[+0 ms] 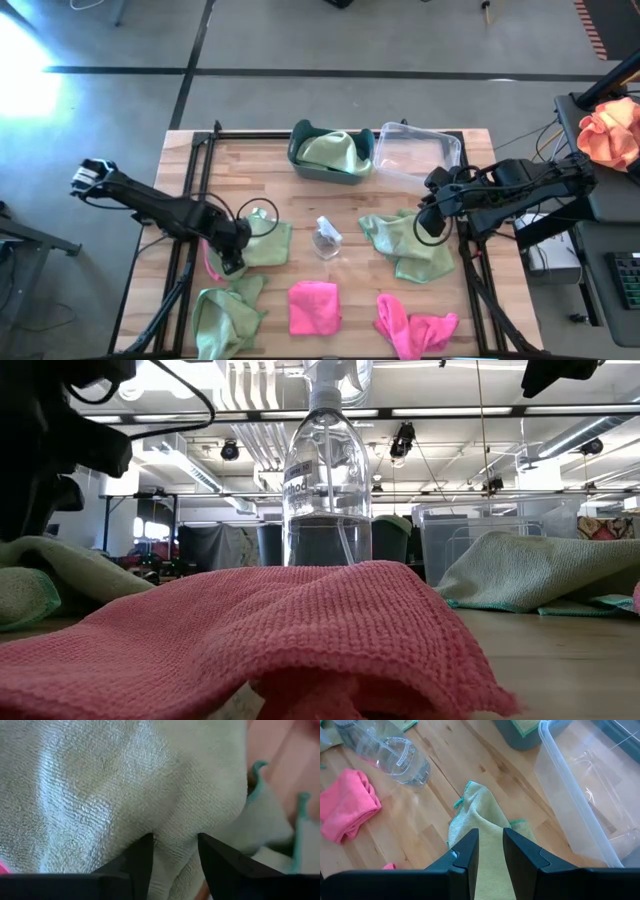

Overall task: Sort microfiber towel by color & place in baskets
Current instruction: Put the top left green microfiber cloth into the blue bin

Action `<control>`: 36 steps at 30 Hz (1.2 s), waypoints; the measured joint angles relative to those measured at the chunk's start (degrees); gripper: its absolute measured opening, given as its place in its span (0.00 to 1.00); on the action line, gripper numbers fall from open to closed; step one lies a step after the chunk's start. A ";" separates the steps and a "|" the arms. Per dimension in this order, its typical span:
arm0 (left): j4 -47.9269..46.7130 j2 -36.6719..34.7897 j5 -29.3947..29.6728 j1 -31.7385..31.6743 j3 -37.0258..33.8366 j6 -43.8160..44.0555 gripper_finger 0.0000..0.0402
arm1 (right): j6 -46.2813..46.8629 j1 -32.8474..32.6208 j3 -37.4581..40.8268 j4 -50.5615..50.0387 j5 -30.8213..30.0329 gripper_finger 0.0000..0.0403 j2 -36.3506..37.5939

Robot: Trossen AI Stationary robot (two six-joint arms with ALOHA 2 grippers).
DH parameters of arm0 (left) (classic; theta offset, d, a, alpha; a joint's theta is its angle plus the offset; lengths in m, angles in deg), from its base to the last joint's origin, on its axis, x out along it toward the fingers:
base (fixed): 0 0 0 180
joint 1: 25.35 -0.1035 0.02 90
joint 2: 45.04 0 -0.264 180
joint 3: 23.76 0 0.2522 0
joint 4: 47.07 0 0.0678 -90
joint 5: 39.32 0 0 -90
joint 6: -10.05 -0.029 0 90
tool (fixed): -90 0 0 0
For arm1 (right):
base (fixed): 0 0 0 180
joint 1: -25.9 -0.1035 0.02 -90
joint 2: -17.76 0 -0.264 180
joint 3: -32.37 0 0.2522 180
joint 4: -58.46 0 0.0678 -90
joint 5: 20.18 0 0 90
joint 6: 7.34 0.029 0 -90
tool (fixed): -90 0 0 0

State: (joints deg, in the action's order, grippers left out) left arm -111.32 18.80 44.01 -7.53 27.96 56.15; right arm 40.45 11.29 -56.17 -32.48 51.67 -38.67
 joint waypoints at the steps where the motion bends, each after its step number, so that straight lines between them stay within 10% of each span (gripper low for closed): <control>1: 0.10 0.53 0.09 -0.02 -0.01 -0.54 0.37 | 0.00 0.00 0.00 0.00 0.00 0.20 0.00; 17: 7.50 13.70 3.20 -0.02 0.69 -8.61 0.50 | 0.02 0.00 0.00 0.00 0.09 0.20 0.00; 36: 8.46 19.62 14.76 -0.10 2.73 -9.20 0.42 | -0.44 0.00 0.00 -0.02 0.13 0.20 0.00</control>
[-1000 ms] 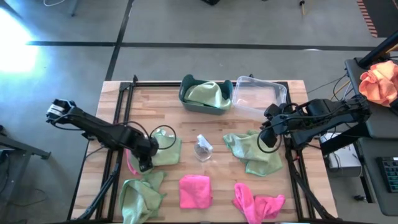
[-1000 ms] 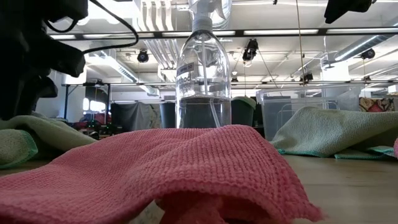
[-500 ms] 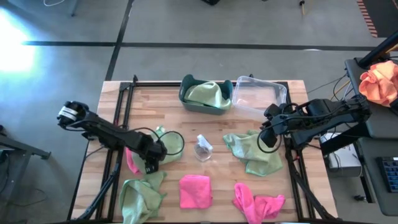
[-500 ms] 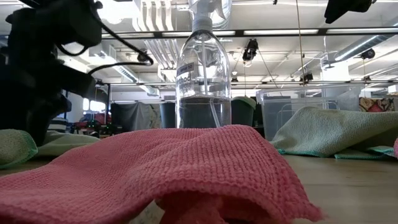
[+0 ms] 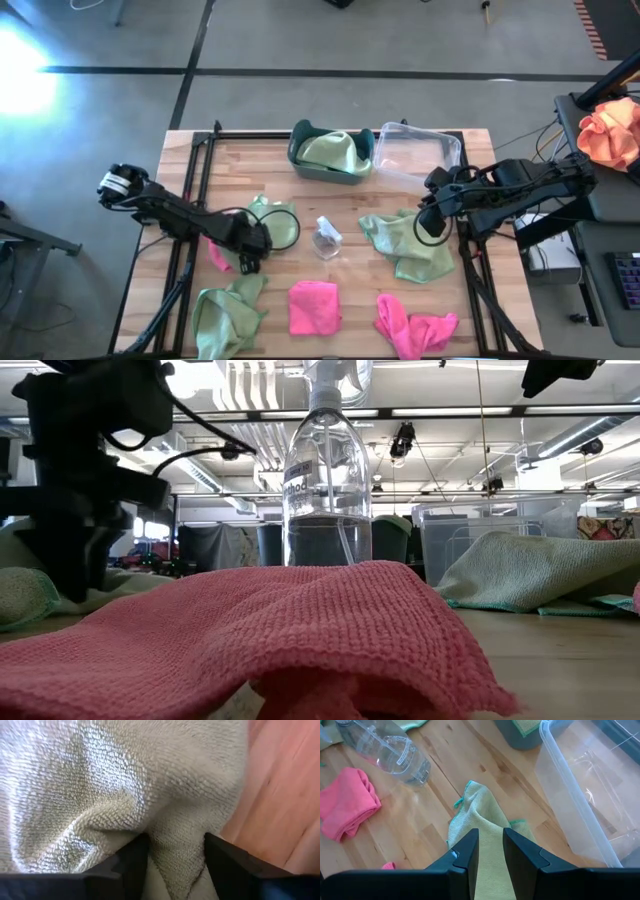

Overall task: Sort microfiber towel by color & place in baskets
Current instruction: Put the top left green microfiber cloth into the blue bin

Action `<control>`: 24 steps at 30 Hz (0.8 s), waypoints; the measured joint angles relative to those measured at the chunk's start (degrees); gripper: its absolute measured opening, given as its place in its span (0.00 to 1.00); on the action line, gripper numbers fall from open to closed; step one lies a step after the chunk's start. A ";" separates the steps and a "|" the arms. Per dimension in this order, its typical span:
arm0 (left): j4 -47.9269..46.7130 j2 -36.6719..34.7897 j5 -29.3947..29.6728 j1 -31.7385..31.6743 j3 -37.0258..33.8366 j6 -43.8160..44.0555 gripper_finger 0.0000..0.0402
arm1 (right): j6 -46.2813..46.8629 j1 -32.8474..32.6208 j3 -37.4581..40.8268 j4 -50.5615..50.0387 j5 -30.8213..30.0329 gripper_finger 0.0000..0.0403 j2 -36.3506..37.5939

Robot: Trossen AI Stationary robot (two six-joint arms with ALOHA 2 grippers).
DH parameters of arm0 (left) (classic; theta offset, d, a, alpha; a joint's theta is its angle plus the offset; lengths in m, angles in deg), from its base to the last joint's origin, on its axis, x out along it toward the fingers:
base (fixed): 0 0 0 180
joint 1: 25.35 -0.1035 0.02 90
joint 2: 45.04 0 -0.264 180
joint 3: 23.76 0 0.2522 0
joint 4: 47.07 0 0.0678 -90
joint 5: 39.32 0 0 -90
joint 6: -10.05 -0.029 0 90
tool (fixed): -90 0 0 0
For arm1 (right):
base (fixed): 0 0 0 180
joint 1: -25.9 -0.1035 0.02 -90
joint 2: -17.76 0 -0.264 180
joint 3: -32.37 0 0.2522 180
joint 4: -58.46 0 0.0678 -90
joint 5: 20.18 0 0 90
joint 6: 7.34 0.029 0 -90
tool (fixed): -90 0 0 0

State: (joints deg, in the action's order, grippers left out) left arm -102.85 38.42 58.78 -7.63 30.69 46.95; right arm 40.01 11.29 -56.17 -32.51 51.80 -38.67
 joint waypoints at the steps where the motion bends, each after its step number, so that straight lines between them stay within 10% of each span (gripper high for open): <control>1: 0.02 -0.02 0.23 0.00 0.35 -0.02 0.40 | 0.00 0.00 0.00 0.00 0.00 0.20 0.00; 24: -2.92 -0.13 1.26 -0.02 8.66 -3.10 0.01 | -1.61 0.01 0.00 -0.04 -0.02 0.20 0.00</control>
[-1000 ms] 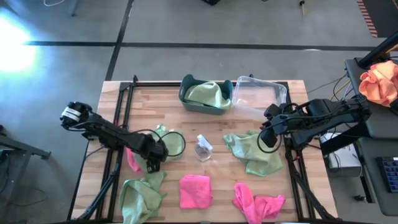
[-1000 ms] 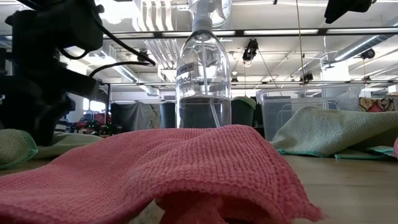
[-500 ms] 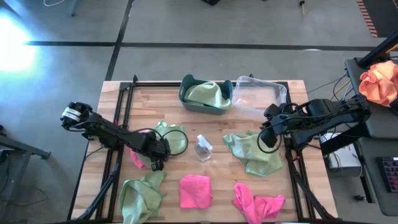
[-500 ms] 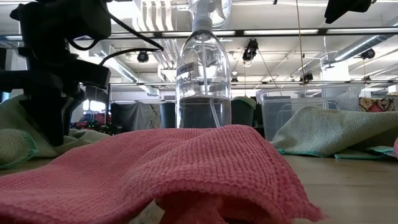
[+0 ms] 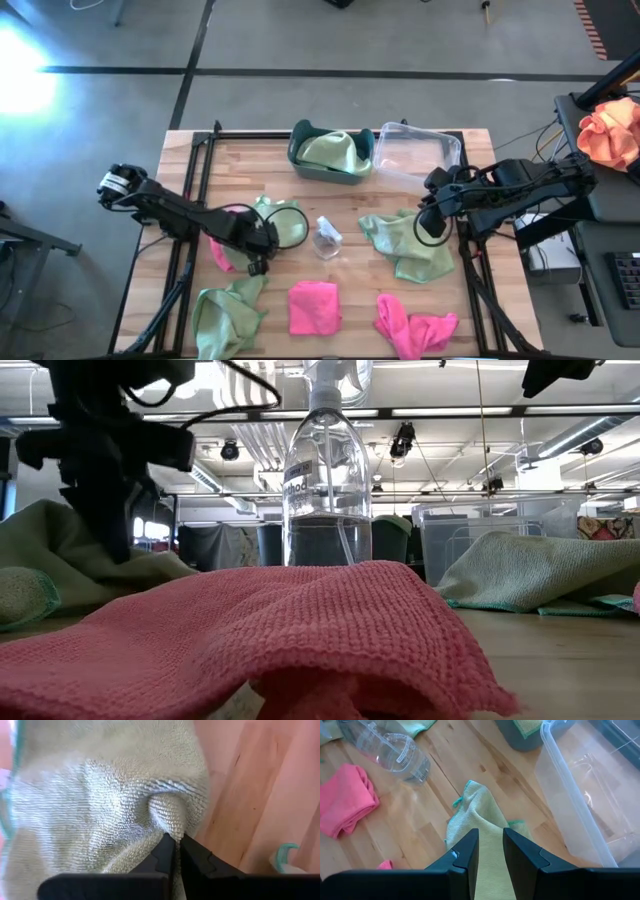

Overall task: Sort microfiber towel by color & place in baskets
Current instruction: Put the top left green microfiber cloth into the blue bin

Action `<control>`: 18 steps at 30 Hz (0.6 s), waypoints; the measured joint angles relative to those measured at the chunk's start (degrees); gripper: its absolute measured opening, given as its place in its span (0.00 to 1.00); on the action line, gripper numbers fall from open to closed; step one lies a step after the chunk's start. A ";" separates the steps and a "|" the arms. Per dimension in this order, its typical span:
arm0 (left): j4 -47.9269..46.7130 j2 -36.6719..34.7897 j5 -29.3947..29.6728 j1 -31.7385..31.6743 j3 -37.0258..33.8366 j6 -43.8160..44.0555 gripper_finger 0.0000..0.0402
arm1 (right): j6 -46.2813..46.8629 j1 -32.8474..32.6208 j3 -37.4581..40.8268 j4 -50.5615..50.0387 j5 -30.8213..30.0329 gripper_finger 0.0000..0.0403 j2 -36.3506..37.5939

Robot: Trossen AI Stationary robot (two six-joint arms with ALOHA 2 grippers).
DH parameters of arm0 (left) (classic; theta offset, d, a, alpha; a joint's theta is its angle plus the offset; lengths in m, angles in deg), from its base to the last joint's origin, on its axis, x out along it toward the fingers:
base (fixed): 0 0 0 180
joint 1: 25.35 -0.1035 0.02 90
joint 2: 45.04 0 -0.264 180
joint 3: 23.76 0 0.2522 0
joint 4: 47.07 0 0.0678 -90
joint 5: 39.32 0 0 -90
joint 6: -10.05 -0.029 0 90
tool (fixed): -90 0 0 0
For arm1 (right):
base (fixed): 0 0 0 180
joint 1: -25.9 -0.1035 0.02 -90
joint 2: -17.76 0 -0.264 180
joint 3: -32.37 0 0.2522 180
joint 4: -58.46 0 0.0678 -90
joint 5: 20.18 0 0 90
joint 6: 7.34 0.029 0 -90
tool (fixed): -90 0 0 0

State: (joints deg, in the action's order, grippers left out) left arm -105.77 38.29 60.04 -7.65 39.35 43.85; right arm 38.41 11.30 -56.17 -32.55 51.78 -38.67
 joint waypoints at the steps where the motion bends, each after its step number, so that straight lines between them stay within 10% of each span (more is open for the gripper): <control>1: -0.97 0.00 0.43 -0.01 0.79 -0.24 0.01 | -0.14 -0.01 0.00 0.00 0.00 0.20 0.00; 18: -28.85 -0.02 23.11 -2.16 25.91 -5.17 0.00 | -4.18 0.01 0.00 0.00 -0.04 0.20 0.00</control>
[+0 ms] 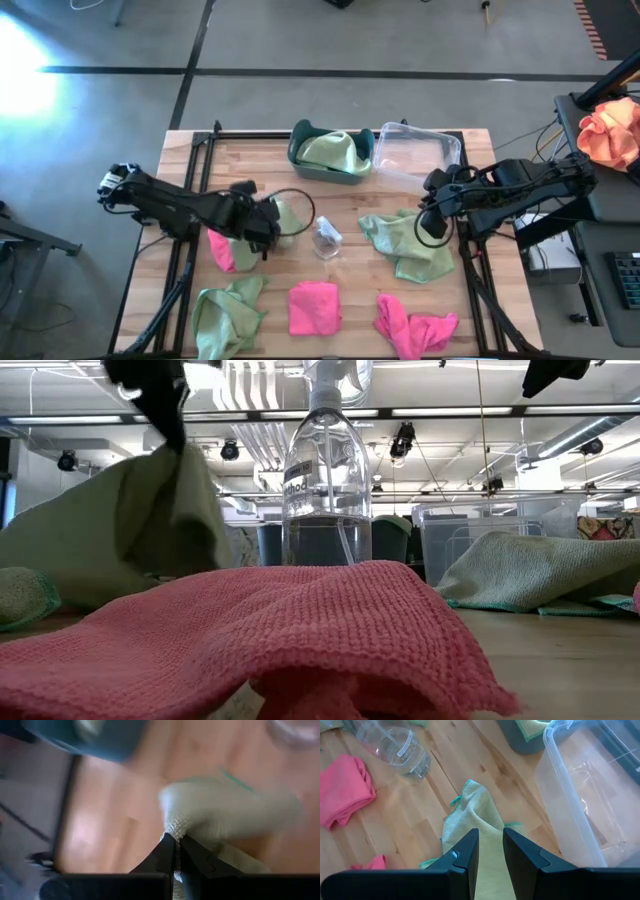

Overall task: Sort microfiber towel by color & place in baskets
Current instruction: Put the top left green microfiber cloth into the blue bin

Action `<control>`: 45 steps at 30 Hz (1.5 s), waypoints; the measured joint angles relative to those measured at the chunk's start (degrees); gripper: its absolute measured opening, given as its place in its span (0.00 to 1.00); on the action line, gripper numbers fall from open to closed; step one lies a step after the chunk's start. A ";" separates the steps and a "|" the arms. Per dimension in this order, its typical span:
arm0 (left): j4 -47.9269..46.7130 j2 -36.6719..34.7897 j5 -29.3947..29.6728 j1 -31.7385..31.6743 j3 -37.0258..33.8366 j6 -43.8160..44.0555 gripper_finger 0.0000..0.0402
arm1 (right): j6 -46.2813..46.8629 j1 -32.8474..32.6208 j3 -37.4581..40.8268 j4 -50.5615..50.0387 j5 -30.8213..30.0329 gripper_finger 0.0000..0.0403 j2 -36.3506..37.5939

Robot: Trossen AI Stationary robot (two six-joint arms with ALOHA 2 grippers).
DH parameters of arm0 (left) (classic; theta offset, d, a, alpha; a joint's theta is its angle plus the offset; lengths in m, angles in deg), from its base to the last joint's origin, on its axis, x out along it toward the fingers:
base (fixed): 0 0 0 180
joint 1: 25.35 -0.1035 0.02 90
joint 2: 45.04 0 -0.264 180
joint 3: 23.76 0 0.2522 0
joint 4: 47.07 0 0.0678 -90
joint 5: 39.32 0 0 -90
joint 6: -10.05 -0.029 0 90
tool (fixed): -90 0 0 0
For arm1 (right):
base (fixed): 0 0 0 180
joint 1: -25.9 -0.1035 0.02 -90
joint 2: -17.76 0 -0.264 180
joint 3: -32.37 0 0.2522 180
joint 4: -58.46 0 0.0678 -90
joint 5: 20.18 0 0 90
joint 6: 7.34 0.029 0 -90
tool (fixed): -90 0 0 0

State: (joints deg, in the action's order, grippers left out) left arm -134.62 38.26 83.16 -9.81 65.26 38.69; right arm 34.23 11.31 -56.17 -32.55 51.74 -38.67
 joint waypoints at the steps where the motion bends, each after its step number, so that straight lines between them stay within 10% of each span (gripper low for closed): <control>1: -1.39 0.00 1.94 -0.45 2.09 -0.28 0.00 | -0.56 0.00 0.00 0.00 -0.02 0.20 0.00; 19: 4.61 -0.09 25.58 -9.97 31.05 -23.69 0.00 | -5.93 -0.01 0.00 0.00 -0.02 0.20 0.00; 31: 35.31 0.13 13.76 -21.48 25.60 -42.02 0.00 | -8.82 -0.02 0.00 -0.01 -0.02 0.20 0.03; 45: 38.17 8.48 1.07 -30.19 24.57 -40.79 0.00 | -12.25 -0.02 0.00 -0.04 0.02 0.20 0.11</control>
State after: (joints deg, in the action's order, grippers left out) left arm -96.45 46.74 84.23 -40.00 89.83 -2.11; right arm 21.98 11.29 -56.17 -32.59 51.76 -38.56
